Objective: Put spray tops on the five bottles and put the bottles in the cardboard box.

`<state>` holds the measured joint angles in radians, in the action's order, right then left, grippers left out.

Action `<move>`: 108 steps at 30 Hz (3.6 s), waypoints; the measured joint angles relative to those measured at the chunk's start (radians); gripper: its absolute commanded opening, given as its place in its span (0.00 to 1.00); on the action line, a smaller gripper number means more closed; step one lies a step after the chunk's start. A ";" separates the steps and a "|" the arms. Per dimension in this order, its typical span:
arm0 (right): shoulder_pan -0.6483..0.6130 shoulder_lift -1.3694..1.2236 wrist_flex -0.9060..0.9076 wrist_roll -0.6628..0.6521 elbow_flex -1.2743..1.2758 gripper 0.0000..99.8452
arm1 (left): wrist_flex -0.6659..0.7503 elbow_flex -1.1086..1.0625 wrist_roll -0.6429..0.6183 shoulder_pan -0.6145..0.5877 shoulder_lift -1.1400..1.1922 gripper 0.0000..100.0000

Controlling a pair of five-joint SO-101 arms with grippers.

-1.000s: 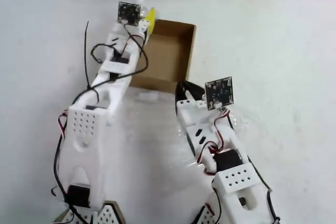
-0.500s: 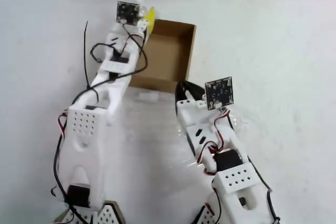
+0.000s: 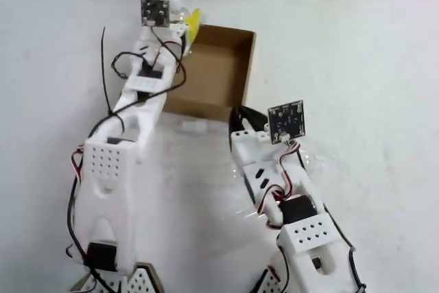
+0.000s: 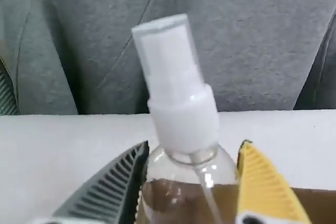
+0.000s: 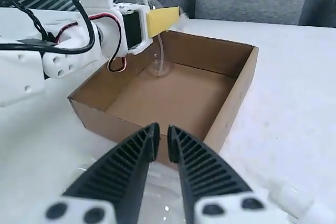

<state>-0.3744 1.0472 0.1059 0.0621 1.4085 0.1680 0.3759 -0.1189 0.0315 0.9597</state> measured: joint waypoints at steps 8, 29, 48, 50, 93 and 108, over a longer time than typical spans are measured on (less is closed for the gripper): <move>0.000 0.000 0.000 0.000 0.000 0.02 | -0.103 -0.003 -0.026 -0.012 0.000 0.38; 0.000 0.000 0.000 0.000 0.000 0.02 | -0.130 -0.330 -0.026 -0.009 -0.311 0.38; 0.034 0.000 0.000 -0.005 0.000 0.02 | -0.164 -1.300 0.078 -0.011 -1.261 0.04; 0.083 0.000 0.000 -0.005 0.000 0.02 | -0.244 -1.339 0.133 -0.011 -1.378 0.02; 0.740 0.006 0.068 -0.516 0.180 0.02 | -1.501 -0.873 0.939 0.740 -1.229 0.19; 0.738 0.012 0.068 -0.559 0.196 0.02 | -1.496 -0.606 0.939 0.615 -0.861 0.26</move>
<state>0.3636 1.0595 0.1734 -0.4964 1.6049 -1.3280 -0.2302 0.8201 0.6467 0.0990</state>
